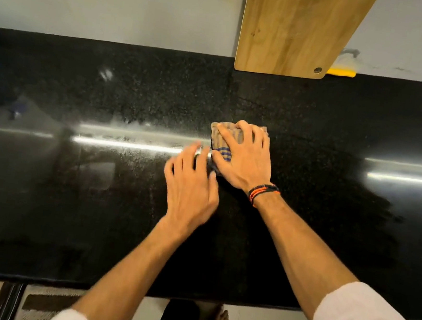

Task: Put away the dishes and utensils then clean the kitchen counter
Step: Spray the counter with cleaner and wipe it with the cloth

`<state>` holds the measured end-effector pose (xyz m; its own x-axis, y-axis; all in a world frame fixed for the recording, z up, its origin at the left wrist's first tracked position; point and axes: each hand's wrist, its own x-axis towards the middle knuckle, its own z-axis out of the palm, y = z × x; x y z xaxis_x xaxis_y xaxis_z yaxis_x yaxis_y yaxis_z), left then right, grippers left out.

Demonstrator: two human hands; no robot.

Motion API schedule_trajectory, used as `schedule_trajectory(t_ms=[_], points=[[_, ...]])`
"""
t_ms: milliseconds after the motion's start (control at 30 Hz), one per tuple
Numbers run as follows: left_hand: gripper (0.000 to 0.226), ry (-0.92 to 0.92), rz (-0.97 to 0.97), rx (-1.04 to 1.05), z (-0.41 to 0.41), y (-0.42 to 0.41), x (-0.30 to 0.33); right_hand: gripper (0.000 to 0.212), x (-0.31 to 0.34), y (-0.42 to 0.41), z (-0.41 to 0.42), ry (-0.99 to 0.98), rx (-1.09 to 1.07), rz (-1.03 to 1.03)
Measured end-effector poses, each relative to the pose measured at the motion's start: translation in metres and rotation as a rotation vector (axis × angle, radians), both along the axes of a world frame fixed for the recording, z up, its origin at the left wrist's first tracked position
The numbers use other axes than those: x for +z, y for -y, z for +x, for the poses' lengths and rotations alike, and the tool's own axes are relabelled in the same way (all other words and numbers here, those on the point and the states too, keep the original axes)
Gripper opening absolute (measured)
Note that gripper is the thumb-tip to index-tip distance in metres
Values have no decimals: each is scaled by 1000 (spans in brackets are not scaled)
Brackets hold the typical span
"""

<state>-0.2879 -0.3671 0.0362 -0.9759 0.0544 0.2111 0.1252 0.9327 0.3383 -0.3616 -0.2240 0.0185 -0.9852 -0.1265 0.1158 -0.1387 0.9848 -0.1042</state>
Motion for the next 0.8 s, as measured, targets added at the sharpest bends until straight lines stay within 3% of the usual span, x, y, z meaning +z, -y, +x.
schedule_trajectory(t_ms=[200, 433, 633, 800], points=[[66, 152, -157, -93, -135, 15, -15, 62, 2, -55, -12, -32, -66, 28], [68, 125, -163, -105, -143, 19, -25, 67, 7, -185, -14, -1, -284, 38], [68, 115, -185, -94, -143, 17, -23, 67, 1, -163, -28, -7, -317, 60], [68, 112, -206, -88, -144, 16, -22, 61, 0, -64, -75, -36, -167, 88]])
